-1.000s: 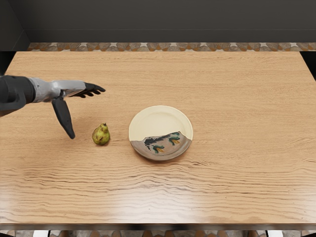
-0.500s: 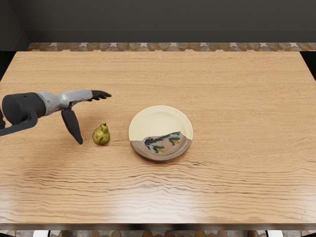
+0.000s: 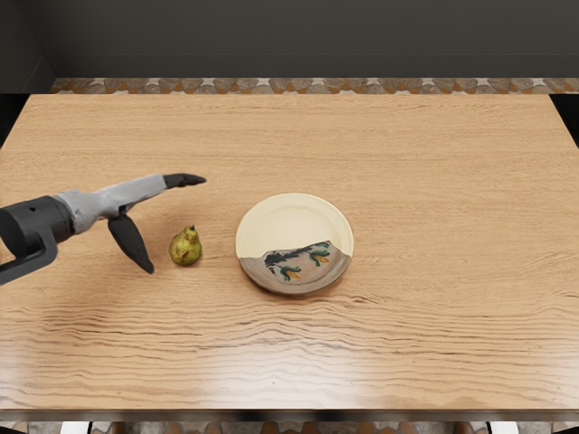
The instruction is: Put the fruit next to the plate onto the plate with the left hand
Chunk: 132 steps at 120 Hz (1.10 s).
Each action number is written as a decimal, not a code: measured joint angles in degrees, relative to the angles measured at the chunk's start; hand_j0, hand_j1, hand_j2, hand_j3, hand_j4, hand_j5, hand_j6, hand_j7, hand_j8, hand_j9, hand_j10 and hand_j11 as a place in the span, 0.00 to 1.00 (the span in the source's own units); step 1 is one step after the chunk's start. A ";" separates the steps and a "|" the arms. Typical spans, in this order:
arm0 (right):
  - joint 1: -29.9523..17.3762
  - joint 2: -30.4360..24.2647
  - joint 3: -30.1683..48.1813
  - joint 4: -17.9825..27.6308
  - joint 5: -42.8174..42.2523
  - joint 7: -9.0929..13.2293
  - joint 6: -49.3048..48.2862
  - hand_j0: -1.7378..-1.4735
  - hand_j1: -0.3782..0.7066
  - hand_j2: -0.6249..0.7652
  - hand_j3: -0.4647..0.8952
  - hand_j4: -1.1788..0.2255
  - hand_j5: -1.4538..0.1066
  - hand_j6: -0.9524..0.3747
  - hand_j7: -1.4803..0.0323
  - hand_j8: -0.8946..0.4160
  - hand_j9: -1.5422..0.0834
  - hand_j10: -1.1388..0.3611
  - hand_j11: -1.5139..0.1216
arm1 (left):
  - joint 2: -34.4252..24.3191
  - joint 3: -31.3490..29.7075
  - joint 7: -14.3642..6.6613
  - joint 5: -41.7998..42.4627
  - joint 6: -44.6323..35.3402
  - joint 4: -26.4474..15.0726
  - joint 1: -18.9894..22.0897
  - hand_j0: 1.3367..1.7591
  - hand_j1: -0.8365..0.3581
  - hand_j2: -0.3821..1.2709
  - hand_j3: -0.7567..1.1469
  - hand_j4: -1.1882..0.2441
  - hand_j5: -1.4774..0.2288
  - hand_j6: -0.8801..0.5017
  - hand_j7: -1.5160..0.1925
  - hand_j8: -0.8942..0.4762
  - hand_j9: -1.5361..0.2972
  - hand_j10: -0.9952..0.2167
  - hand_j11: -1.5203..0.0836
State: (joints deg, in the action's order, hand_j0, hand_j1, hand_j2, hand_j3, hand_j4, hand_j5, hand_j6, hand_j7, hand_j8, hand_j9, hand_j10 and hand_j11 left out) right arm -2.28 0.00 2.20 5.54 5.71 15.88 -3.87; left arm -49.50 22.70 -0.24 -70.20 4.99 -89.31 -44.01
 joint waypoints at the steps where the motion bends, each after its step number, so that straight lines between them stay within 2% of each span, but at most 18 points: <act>1: 0.00 0.00 0.00 0.00 0.00 0.00 0.00 0.30 0.03 0.45 0.34 0.84 0.93 0.72 0.98 0.68 0.95 0.76 0.93 | -0.03 -0.02 0.17 0.01 -0.02 0.00 0.03 0.76 0.90 0.25 0.40 0.76 0.79 0.56 0.81 0.58 0.77 0.74 0.87; 33: 0.00 0.00 0.00 0.00 0.00 -0.01 0.03 0.30 0.03 0.45 0.34 0.84 0.93 0.72 0.98 0.68 0.95 0.76 0.93 | -0.86 -0.28 3.91 1.26 -0.15 0.01 1.13 0.76 0.89 0.25 0.40 0.76 0.79 0.56 0.81 0.58 0.77 0.74 0.87; 46: 0.00 0.00 0.00 0.00 0.00 -0.01 0.04 0.30 0.03 0.45 0.34 0.84 0.93 0.72 0.98 0.68 0.95 0.76 0.93 | -0.71 -0.33 4.72 2.05 0.06 0.02 1.23 0.76 0.88 0.25 0.40 0.75 0.78 0.55 0.80 0.56 0.76 0.72 0.85; 78: 0.00 0.00 0.00 0.00 0.00 -0.01 0.05 0.30 0.03 0.45 0.34 0.84 0.93 0.72 0.98 0.68 0.95 0.76 0.93 | -0.25 -1.02 5.12 2.87 0.36 0.26 1.43 0.76 0.83 0.25 0.40 0.71 0.74 0.51 0.76 0.53 0.72 0.68 0.82; 132: 0.00 0.00 0.00 0.00 0.00 -0.02 0.09 0.30 0.03 0.45 0.34 0.84 0.93 0.72 0.98 0.68 0.95 0.76 0.93 | 1.97 -1.15 4.96 4.08 0.48 2.69 0.91 0.76 0.69 0.27 0.40 0.61 0.63 0.41 0.65 0.43 0.62 0.57 0.70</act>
State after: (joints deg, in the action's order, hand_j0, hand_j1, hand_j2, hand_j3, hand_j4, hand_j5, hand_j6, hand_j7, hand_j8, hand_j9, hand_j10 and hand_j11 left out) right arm -2.28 0.00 2.20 5.54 5.71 15.86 -3.78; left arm -47.53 21.55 4.72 -66.12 5.46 -86.62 -43.10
